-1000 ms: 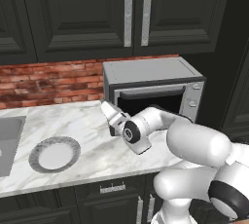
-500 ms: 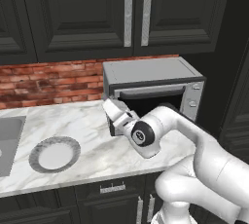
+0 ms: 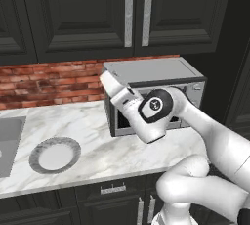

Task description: Pick up the bagel from the plate, place it on the toaster oven rack, close the door, and set the timer.

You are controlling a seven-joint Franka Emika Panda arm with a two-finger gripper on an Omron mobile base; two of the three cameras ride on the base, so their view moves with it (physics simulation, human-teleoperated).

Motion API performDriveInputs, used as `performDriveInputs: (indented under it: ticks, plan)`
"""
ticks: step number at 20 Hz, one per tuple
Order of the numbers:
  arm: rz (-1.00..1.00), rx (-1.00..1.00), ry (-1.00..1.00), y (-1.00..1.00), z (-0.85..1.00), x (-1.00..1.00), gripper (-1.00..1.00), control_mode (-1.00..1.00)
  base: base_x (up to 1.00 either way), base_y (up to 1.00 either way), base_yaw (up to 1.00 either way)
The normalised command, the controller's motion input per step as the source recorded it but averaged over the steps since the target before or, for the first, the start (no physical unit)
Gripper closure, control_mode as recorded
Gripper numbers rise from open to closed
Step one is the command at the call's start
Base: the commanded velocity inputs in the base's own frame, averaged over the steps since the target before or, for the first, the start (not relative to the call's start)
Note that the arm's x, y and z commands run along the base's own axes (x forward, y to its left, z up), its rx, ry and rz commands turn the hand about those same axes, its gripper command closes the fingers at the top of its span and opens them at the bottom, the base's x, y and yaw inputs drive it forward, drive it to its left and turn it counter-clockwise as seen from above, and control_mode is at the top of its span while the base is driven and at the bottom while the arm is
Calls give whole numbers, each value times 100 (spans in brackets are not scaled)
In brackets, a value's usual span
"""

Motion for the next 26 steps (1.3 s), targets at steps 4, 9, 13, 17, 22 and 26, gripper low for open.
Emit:
performDriveInputs:
  ticks: [4, 9, 13, 17, 22, 26]
  plan:
    - [-30, 22, 34, 1, 64, -44, -100, -100, 0, 0, 0]
    - [-33, 34, 46, 0, 51, -43, -100, -100, 0, 0, 0]
    - [-33, 42, 48, 0, 59, -49, -100, -100, 0, 0, 0]
    - [-30, 42, 52, 0, 52, -44, -100, -100, 0, 0, 0]
    - [-34, 31, 46, -25, -13, -36, -100, -100, 0, 0, 0]
    - [-41, 23, 21, -63, -97, -18, -100, -100, 0, 0, 0]
